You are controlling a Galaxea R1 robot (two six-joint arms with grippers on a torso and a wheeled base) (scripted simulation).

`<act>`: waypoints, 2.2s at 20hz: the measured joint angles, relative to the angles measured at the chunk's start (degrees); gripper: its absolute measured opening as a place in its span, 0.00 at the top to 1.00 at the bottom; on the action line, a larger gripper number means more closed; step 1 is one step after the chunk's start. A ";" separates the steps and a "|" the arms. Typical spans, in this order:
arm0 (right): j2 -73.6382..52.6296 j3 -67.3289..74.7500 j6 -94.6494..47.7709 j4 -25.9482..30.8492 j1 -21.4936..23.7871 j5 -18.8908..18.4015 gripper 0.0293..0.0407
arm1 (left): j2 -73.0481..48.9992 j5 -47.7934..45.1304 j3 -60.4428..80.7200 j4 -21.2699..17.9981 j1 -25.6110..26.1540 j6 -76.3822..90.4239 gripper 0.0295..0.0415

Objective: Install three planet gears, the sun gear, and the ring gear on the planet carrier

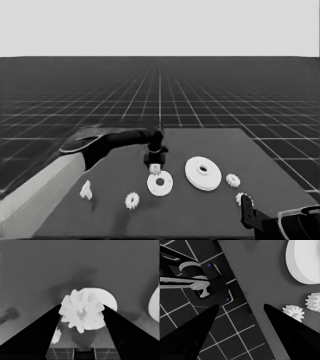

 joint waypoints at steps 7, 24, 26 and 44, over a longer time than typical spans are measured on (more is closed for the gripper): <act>0.00 0.00 0.00 0.00 0.00 0.00 0.19 | 1.15 -1.70 -3.36 2.23 2.72 1.76 0.86; 0.00 0.00 0.00 0.00 0.00 0.00 0.19 | -1.02 2.28 3.37 -4.58 -5.14 -1.97 0.25; 0.00 0.00 0.00 0.00 0.00 0.00 0.19 | -1.03 2.36 3.42 -4.80 -5.34 -1.99 0.25; 0.00 0.00 0.00 0.00 0.00 0.00 0.19 | -24.90 3.84 43.85 12.42 11.19 -18.79 0.25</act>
